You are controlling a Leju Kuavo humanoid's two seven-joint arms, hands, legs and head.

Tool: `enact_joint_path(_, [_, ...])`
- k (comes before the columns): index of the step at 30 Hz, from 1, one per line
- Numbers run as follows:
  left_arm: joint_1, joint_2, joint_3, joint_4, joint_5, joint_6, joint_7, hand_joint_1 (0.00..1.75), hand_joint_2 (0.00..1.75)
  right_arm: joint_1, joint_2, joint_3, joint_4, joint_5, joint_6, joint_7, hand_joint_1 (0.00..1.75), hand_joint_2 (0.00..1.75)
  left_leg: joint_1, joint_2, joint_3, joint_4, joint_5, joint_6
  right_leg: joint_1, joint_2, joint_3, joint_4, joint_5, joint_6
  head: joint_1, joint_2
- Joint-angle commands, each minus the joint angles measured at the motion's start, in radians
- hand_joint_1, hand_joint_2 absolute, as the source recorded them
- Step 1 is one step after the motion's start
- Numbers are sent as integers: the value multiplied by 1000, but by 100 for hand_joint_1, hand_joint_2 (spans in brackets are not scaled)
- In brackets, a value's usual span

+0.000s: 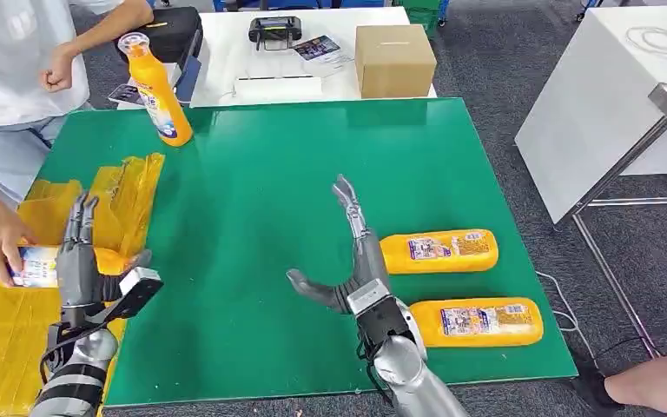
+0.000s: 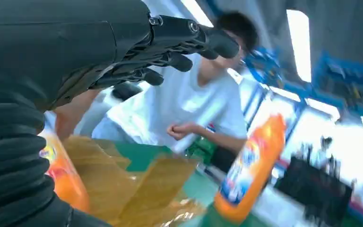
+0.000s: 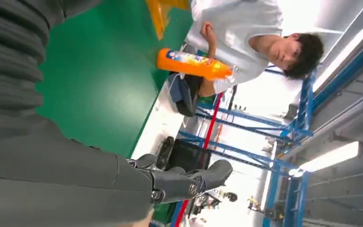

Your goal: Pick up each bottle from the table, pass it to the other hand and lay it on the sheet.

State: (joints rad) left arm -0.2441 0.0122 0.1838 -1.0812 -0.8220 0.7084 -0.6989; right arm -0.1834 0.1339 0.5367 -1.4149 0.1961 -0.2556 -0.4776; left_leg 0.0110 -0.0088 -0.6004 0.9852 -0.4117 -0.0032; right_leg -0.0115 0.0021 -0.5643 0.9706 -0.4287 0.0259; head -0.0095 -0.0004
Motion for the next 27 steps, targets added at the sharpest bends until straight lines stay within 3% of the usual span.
enact_joint_path(1, [31,-17,-26,-152,71,-10,1,0,175,11,-31,-35,-13,36,-33,8,0,175,1,-2,3,1,-2,1,1,-3,5,-1,-2,0,0,0])
enact_joint_path(3, [43,11,-92,-141,211,-27,1,0,175,15,-39,-42,-17,101,-80,26,0,175,1,0,3,0,-1,1,1,-1,4,-1,-1,-1,0,0])
enact_joint_path(6, [76,-18,-87,-190,377,-198,1,0,175,1,-77,-61,-2,288,-140,120,0,175,0,-1,3,0,-1,1,1,-1,4,-1,-1,-1,0,0])
enact_joint_path(7, [83,-40,-77,-204,445,-327,39,0,175,-16,-107,-62,27,418,-124,202,0,175,0,-1,2,-1,-1,1,0,-1,3,-1,-1,0,0,0])
enact_joint_path(9, [96,-60,-80,-223,447,-386,60,0,175,-22,-136,-78,50,505,-98,253,0,175,0,-1,3,-1,-1,1,0,-2,4,-2,-1,0,0,0])
enact_joint_path(10, [108,-73,-88,-238,439,-442,97,0,175,-34,-170,-77,90,631,-37,332,0,175,0,-2,5,0,-2,2,1,-3,7,-2,-2,0,0,0])
enact_joint_path(13, [130,-91,-121,-277,452,-532,131,0,175,-41,-221,-95,163,737,14,381,0,175,1,-2,8,-1,-3,2,1,-3,11,-5,-2,0,0,0])
enact_joint_path(17, [138,-98,-151,-300,512,-644,169,0,175,-39,-270,-119,192,797,38,410,0,175,-1,-3,5,0,-2,2,0,-4,8,-3,-2,0,0,0])
enact_joint_path(27, [111,-104,-176,-267,536,-681,175,0,175,-120,-335,-180,249,807,112,433,0,175,-3,-1,2,0,-1,1,-2,-1,3,-1,0,0,0,0])
